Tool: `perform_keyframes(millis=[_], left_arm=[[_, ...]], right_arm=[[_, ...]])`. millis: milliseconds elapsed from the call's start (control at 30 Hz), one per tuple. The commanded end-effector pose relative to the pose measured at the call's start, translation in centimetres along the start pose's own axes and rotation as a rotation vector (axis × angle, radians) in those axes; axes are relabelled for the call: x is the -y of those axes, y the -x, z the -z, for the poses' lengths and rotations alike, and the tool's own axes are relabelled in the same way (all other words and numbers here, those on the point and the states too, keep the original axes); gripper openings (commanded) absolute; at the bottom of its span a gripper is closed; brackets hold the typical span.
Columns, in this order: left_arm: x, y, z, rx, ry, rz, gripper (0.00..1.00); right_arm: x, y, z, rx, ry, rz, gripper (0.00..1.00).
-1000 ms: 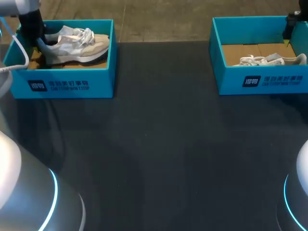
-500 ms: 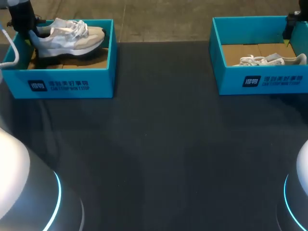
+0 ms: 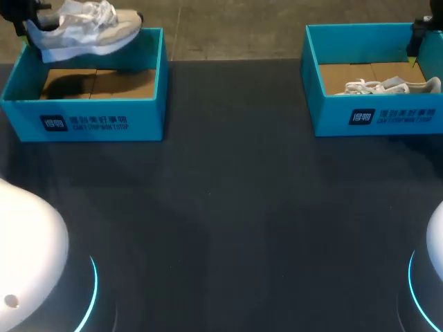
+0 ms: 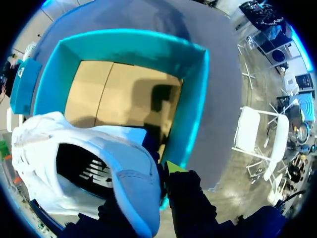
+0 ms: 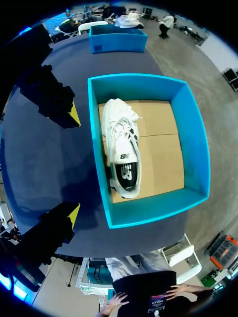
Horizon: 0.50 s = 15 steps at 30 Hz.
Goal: Take the shoe out of the shoebox, open the shoe tongue, remove and reinsert the insole, then place the shoe into the shoebox
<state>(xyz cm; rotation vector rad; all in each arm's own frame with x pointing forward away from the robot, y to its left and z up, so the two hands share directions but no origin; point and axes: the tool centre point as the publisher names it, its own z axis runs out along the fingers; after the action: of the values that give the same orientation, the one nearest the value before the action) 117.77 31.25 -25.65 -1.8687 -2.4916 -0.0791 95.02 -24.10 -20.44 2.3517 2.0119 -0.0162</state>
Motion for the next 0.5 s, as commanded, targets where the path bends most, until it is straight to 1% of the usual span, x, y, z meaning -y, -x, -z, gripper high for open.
perform_keyframes(millis=[33, 100, 233, 367, 500], left_arm=[[3.7, -0.9, 5.6, 0.001, 0.072, 0.018, 0.0], [4.3, -1.3, 6.8, 0.002, 0.069, 0.024, 0.0], [6.4, -2.0, 8.9, -0.012, 0.092, 0.02, 0.0], [9.2, -2.5, 10.8, -0.035, 0.117, 0.024, 0.0], [12.2, -2.4, 12.1, -0.045, 0.122, 0.03, 0.0]], right_arm=[[0.0, 0.0, 0.0, 0.001, 0.001, -0.001, 1.0], [0.0, 0.0, 0.0, 0.001, 0.001, -0.001, 1.0], [0.0, 0.0, 0.0, 0.001, 0.001, -0.001, 1.0], [0.0, 0.0, 0.0, 0.001, 0.001, -0.001, 1.0], [0.0, 0.0, 0.0, 0.001, 0.001, -0.001, 1.0]])
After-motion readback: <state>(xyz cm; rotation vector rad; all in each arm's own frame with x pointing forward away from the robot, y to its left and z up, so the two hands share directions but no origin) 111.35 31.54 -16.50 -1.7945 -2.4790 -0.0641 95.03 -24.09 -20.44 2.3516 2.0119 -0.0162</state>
